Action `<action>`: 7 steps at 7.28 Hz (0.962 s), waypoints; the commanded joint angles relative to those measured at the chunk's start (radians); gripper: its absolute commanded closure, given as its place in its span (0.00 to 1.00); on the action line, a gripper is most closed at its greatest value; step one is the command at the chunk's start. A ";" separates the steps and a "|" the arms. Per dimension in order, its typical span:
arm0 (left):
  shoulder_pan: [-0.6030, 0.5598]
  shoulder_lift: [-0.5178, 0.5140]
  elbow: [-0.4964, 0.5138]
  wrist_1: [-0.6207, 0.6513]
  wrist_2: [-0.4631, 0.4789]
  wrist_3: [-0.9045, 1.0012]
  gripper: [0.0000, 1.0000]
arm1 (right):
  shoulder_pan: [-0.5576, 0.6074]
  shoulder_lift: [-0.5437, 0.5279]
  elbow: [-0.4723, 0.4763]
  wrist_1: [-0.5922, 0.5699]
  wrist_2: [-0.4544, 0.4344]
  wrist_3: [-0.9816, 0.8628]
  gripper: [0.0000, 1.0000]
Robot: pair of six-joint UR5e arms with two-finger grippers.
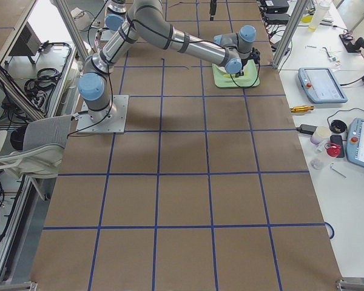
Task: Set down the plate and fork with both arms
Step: 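Lower the fork onto the tray and open the right gripper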
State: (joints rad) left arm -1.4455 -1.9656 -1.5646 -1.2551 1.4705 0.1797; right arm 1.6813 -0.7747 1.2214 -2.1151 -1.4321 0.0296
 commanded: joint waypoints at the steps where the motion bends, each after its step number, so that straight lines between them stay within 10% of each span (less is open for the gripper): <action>1: -0.001 0.005 -0.002 -0.001 0.001 0.000 0.00 | 0.000 -0.006 0.001 0.001 -0.013 0.001 0.00; 7: -0.045 0.121 0.000 -0.101 0.005 -0.076 0.00 | -0.002 -0.315 0.143 0.230 -0.137 -0.013 0.00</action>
State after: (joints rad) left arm -1.4750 -1.8820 -1.5652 -1.3175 1.4751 0.1549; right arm 1.6796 -0.9853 1.3124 -1.9838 -1.5505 0.0254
